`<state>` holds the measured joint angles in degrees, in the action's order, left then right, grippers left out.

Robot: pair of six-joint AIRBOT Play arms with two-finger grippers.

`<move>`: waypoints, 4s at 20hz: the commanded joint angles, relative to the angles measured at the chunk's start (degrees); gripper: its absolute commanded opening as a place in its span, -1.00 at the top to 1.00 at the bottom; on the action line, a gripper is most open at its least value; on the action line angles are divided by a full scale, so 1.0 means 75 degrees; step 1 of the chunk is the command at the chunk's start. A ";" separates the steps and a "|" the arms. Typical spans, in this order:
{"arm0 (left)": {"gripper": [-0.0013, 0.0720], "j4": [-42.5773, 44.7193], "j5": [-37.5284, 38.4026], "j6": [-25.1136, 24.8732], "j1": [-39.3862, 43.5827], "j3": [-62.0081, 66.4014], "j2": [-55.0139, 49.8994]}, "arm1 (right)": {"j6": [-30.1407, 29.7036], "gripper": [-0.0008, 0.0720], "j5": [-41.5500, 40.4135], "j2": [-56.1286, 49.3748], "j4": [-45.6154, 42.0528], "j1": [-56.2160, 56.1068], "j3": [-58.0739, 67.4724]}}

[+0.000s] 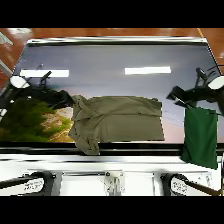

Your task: Fold the shirts.

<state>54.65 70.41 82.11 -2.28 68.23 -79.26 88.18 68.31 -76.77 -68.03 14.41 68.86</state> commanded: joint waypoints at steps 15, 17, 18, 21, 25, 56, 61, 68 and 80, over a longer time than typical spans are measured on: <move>-0.82 -0.0851 -0.0933 -0.1239 -0.2291 -0.4371 0.0839 | -0.1658 -0.68 0.2404 0.0903 0.1352 0.2970 -0.3080; -0.82 -0.1037 -0.1055 -0.1268 -0.2095 -0.4371 0.0656 | -0.1655 -0.68 0.2407 0.0903 0.1352 0.2970 -0.3080; -0.82 -0.1070 -0.1119 -0.1268 -0.1979 -0.4371 0.0560 | -0.1655 -0.68 0.2404 0.0903 0.1355 0.2970 -0.3080; -0.82 -0.1189 -0.1300 -0.1268 -0.1594 -0.4371 0.0271 | -0.1652 -0.68 0.2410 0.0903 0.1370 0.2970 -0.3080; -0.43 -0.1751 -0.1600 -0.1288 -0.1174 -0.4371 -0.0006 | -0.1652 -0.68 0.2401 0.0903 0.1443 0.2970 -0.3080; 0.84 -0.1926 -0.0784 -0.1749 -0.1271 -0.4357 0.1341 | -0.1719 0.79 -0.1629 0.0895 0.2955 0.0912 -0.5397; 0.85 -0.1918 -0.0877 -0.1749 -0.1271 -0.3357 0.2600 | -0.3089 0.79 -0.0242 0.1743 0.4013 0.0912 -0.4465; 0.85 -0.1915 -0.3375 -0.1711 -0.1271 0.1626 0.5155 | -0.3080 0.79 -0.1699 0.4672 0.4366 0.0915 0.0542; 0.85 0.2276 -0.2672 0.0860 -0.1271 0.4739 0.7204 | -0.0402 0.79 -0.0784 0.6531 0.0667 0.0915 0.4887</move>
<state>61.98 45.34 82.91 -11.79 102.41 -28.62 79.99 56.31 -31.22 -55.22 21.32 103.20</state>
